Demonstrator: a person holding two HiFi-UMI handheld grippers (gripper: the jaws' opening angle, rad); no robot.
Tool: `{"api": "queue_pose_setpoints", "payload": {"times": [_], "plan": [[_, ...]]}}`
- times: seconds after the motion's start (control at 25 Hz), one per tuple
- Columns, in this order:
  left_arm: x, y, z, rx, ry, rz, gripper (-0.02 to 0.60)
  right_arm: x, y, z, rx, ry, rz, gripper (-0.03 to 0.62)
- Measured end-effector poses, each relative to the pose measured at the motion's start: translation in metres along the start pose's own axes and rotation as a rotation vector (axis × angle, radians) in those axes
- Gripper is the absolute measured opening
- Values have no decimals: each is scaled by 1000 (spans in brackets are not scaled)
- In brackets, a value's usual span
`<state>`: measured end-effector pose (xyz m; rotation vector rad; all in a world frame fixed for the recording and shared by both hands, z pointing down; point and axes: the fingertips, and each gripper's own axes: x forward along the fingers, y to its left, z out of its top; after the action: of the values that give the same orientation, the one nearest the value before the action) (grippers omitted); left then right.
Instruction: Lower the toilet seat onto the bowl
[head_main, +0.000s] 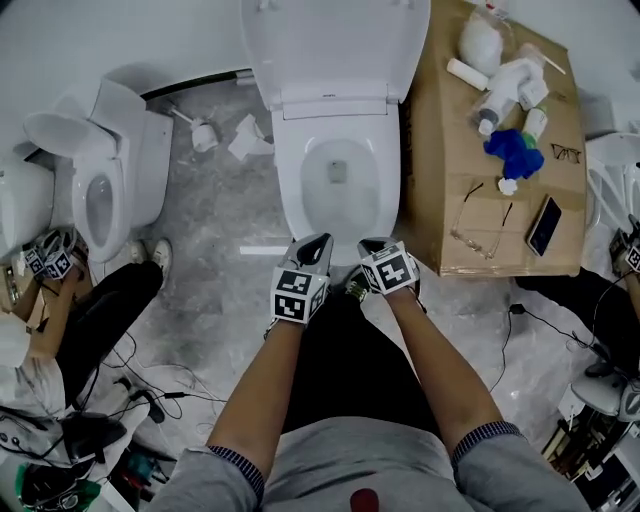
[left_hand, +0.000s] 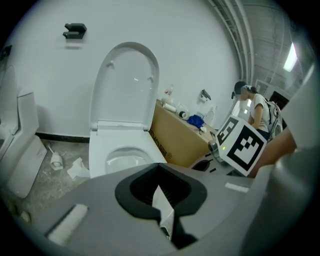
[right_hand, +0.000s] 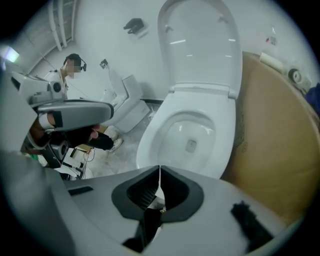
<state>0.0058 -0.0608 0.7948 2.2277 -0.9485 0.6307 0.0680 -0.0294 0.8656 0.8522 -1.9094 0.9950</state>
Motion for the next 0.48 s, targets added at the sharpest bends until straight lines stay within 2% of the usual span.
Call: {"api": "queue_pose_setpoints", "payload": {"times": [0.24,0.48], "plan": [[-32,-22,50,50,-43,-10,8,-69,14,55,-75,-116,-8,18],[-74,-44,111,106,-129,-13,8,-151,34,110,-114,-261,1,18]]}}
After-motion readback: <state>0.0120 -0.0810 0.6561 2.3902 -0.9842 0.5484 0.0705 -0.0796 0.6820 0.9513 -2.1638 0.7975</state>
